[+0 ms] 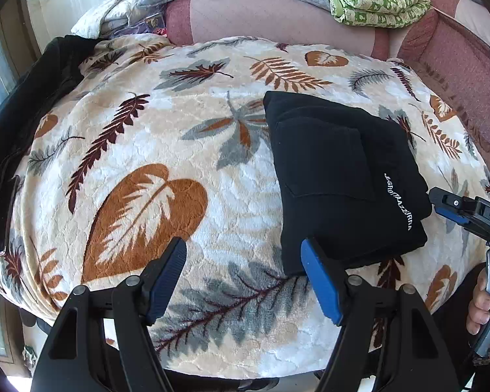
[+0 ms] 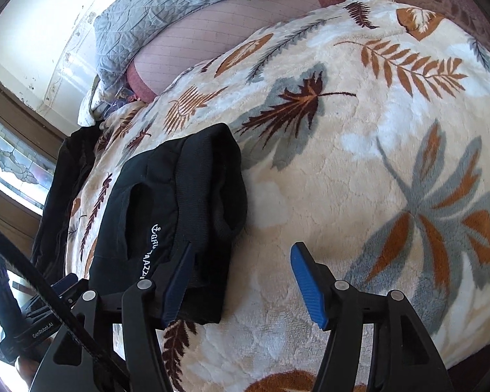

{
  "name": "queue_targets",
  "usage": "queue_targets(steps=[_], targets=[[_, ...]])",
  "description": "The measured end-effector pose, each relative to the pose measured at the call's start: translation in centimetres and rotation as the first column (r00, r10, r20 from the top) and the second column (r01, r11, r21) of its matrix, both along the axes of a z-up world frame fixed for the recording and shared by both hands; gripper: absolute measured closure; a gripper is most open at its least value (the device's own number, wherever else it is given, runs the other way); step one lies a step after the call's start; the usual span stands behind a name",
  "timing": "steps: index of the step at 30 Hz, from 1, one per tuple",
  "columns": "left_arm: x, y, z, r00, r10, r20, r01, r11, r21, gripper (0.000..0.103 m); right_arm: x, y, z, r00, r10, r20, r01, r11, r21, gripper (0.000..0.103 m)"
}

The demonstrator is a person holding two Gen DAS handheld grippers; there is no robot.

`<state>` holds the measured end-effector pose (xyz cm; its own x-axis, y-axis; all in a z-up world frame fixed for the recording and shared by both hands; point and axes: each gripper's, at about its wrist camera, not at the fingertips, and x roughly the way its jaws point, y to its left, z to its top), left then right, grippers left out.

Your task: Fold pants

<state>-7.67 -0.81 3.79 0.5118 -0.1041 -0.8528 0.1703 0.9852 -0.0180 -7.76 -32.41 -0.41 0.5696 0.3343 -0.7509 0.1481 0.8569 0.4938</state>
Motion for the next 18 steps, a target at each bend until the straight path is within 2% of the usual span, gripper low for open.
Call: queue_targets(steps=[14,18], targets=[[-2.2,0.6,1.2,1.0,0.005,0.022,-0.004,1.0,-0.023,0.031,-1.7,1.0,0.7,1.0,0.011,0.013,-0.011,1.0,0.011,0.036],[-3.0,1.2,1.3,1.0,0.012,0.022,-0.011,0.998,-0.058,0.031,-2.2,1.3,1.3,1.0,0.019,0.02,-0.02,1.0,0.007,0.032]])
